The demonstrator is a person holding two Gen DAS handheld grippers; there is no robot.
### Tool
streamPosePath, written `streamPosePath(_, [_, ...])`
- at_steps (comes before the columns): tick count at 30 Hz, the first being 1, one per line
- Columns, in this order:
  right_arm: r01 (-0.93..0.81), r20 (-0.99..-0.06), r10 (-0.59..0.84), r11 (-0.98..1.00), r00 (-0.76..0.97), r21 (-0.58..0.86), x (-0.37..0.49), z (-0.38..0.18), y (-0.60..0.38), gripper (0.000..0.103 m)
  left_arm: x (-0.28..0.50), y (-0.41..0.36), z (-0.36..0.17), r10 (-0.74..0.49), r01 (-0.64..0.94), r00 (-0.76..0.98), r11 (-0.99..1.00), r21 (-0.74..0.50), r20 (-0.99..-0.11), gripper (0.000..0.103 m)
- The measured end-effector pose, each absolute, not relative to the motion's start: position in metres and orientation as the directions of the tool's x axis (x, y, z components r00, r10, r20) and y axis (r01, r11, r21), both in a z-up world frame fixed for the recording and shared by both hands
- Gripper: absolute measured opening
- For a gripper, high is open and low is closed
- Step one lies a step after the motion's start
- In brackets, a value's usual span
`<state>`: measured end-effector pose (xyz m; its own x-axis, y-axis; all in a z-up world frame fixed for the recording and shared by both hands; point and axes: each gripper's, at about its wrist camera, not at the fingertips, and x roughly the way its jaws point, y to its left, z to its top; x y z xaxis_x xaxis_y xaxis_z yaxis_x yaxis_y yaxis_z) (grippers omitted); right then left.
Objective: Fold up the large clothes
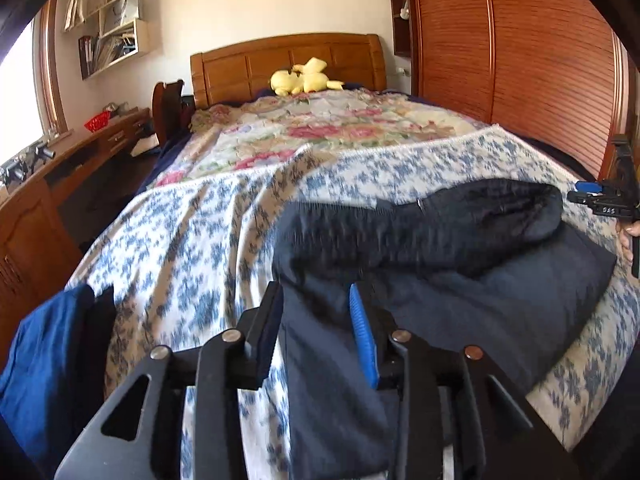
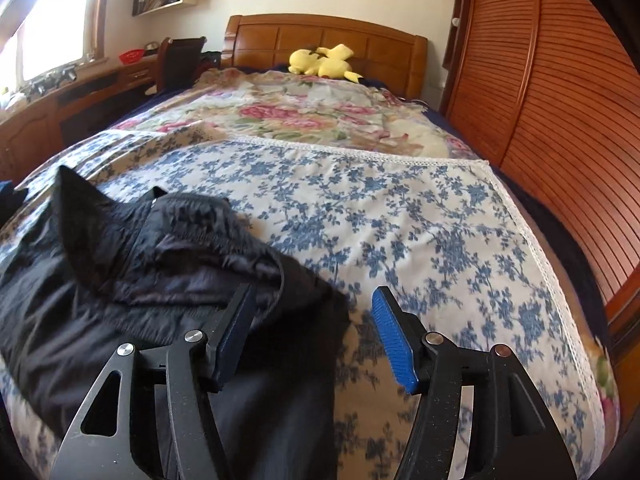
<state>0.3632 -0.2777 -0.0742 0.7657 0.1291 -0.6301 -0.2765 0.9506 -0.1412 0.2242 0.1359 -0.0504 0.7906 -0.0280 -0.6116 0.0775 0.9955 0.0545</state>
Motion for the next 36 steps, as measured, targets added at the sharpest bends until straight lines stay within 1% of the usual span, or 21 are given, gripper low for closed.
streamPosePath(3, [-0.296, -0.656, 0.149, 0.948, 0.740, -0.118, 0.342, -0.085, -0.282, 0.064, 0.213, 0.136, -0.070, -0.028, 0.082, 0.765, 0.995, 0.055, -0.643, 0.035])
streamPosePath(5, [-0.312, -0.671, 0.164, 0.944, 0.723, -0.105, 0.326, -0.094, -0.285, 0.066, 0.208, 0.138, -0.085, -0.027, 0.080, 0.745, 0.996, 0.049, -0.666, 0.035])
streamPosePath(7, [-0.324, -0.686, 0.182, 0.942, 0.704, -0.083, 0.315, -0.101, -0.287, 0.071, 0.205, 0.143, -0.100, -0.030, 0.074, 0.720, 0.997, 0.034, -0.694, 0.035])
streamPosePath(9, [-0.334, -0.707, 0.199, 0.941, 0.678, -0.055, 0.309, -0.109, -0.289, 0.072, 0.203, 0.148, -0.112, -0.035, 0.069, 0.700, 0.997, 0.019, -0.714, 0.036])
streamPosePath(13, [-0.329, -0.736, 0.191, 0.943, 0.650, -0.046, 0.300, -0.126, -0.295, 0.074, 0.198, 0.155, -0.132, -0.027, 0.052, 0.668, 0.999, 0.010, -0.744, 0.037])
streamPosePath(19, [-0.295, -0.761, 0.183, 0.955, 0.622, -0.011, 0.297, -0.141, -0.307, 0.079, 0.193, 0.159, -0.147, -0.038, 0.042, 0.647, 0.999, -0.014, -0.761, 0.040])
streamPosePath(23, [-0.298, -0.794, 0.216, 0.953, 0.568, 0.046, 0.295, -0.150, -0.310, 0.080, 0.192, 0.162, -0.152, -0.052, 0.019, 0.643, 0.998, -0.052, -0.764, 0.041])
streamPosePath(26, [-0.319, -0.801, 0.234, 0.946, 0.550, 0.057, 0.291, -0.154, -0.308, 0.078, 0.190, 0.160, -0.156, -0.067, 0.021, 0.630, 0.997, -0.069, -0.773, 0.040])
streamPosePath(27, [-0.328, -0.802, 0.253, 0.942, 0.542, 0.075, 0.290, -0.155, -0.308, 0.070, 0.191, 0.160, -0.157, -0.087, 0.032, 0.621, 0.996, -0.085, -0.779, 0.040])
streamPosePath(28, [-0.334, -0.803, 0.269, 0.938, 0.531, 0.093, 0.289, -0.155, -0.309, 0.065, 0.191, 0.159, -0.158, -0.108, 0.044, 0.611, 0.994, -0.103, -0.784, 0.040])
streamPosePath(29, [-0.335, -0.803, 0.274, 0.937, 0.529, 0.098, 0.288, -0.155, -0.309, 0.063, 0.190, 0.158, -0.159, -0.127, 0.053, 0.603, 0.991, -0.119, -0.787, 0.039])
streamPosePath(31, [-0.355, -0.800, 0.300, 0.928, 0.520, 0.117, 0.285, -0.154, -0.308, 0.047, 0.189, 0.156, -0.158, -0.142, 0.066, 0.599, 0.990, -0.127, -0.788, 0.023])
streamPosePath(32, [-0.357, -0.799, 0.298, 0.928, 0.523, 0.112, 0.284, -0.154, -0.307, 0.042, 0.188, 0.155, -0.157, -0.146, 0.073, 0.599, 0.989, -0.129, -0.787, 0.020])
streamPosePath(33, [-0.360, -0.798, 0.293, 0.927, 0.526, 0.103, 0.282, -0.153, -0.306, 0.026, 0.187, 0.154, -0.155, -0.149, 0.076, 0.599, 0.989, -0.129, -0.786, 0.012])
streamPosePath(34, [-0.379, -0.795, 0.302, 0.920, 0.525, 0.099, 0.279, -0.152, -0.304, 0.018, 0.185, 0.153, -0.152, -0.151, 0.081, 0.603, 0.989, -0.128, -0.783, 0.006])
streamPosePath(35, [-0.387, -0.790, 0.301, 0.918, 0.535, 0.088, 0.276, -0.150, -0.303, 0.014, 0.182, 0.151, -0.148, -0.144, 0.082, 0.612, 0.989, -0.119, -0.777, 0.005])
streamPosePath(36, [-0.394, -0.786, 0.304, 0.915, 0.539, 0.084, 0.274, -0.148, -0.303, 0.009, 0.178, 0.149, -0.143, -0.136, 0.082, 0.621, 0.991, -0.108, -0.772, 0.004])
